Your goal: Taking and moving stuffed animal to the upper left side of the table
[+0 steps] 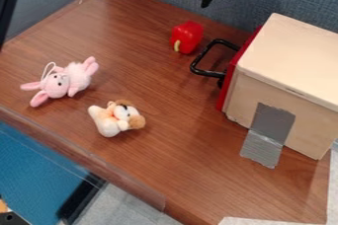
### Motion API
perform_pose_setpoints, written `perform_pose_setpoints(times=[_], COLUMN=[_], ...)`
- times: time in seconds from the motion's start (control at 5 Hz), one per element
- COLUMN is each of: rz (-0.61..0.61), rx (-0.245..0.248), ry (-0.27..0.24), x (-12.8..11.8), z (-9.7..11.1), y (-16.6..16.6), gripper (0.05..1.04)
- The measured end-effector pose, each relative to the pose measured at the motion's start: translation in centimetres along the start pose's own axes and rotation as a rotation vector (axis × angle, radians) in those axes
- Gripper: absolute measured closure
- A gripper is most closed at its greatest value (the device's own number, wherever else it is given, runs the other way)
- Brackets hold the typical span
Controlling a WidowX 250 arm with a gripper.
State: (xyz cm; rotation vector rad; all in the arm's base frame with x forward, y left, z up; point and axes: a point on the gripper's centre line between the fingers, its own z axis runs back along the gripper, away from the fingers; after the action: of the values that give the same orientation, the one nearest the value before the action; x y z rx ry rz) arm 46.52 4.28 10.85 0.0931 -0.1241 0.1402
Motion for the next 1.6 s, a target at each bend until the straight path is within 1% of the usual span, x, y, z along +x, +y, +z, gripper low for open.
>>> perform_pose_setpoints(times=[0.2,0.4,0.6,0.8,1.0,1.2,1.4,1.6], rz=[-0.003,-0.03,-0.035,-0.058,-0.127,-0.218,-0.227,-0.253], rx=[0.002,-0.008,-0.05,-0.086,-0.093,-0.07,-0.069,-0.044], ry=[0.046,0.092,0.023,0.032,0.028,0.033,0.029,0.049], x=[-0.6,-5.0,-7.1,-10.3,-12.9,-14.8,-15.9,-16.9], z=[-2.2,-3.2,-0.1,-0.3,-0.7,-2.3,-3.6,-5.3], y=[-0.1,-0.1,-0.3,-0.6,-1.6,-3.6,-4.0,-4.1], gripper=[0.087,0.087,0.087,0.085,0.085,0.085,0.085,0.085])
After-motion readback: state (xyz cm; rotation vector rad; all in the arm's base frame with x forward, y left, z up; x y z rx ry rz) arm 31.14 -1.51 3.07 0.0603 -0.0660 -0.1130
